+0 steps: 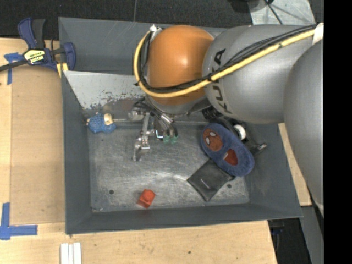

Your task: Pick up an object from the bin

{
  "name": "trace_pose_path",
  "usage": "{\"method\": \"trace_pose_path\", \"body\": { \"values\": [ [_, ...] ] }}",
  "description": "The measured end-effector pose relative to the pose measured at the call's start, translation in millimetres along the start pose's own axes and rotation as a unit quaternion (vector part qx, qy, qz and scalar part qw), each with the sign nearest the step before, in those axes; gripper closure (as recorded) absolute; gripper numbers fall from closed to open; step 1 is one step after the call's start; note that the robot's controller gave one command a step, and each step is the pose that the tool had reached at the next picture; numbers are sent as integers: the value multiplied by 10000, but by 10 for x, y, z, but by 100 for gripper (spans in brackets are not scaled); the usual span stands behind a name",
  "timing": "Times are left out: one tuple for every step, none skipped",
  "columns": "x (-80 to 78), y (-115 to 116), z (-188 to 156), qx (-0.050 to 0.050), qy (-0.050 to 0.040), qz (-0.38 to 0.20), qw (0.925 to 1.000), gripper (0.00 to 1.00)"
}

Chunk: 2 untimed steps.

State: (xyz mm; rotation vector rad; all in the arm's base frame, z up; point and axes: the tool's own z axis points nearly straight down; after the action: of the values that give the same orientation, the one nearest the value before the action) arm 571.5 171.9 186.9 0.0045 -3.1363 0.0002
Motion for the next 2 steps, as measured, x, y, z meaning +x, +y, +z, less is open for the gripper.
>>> {"method": "trace_pose_path", "body": {
  "values": [
    [-500, 454, 983, 1, -97, -465, 9989, 0],
    [-540, 674, 847, 0, -48, 429, 9991, 0]
  ]
}}
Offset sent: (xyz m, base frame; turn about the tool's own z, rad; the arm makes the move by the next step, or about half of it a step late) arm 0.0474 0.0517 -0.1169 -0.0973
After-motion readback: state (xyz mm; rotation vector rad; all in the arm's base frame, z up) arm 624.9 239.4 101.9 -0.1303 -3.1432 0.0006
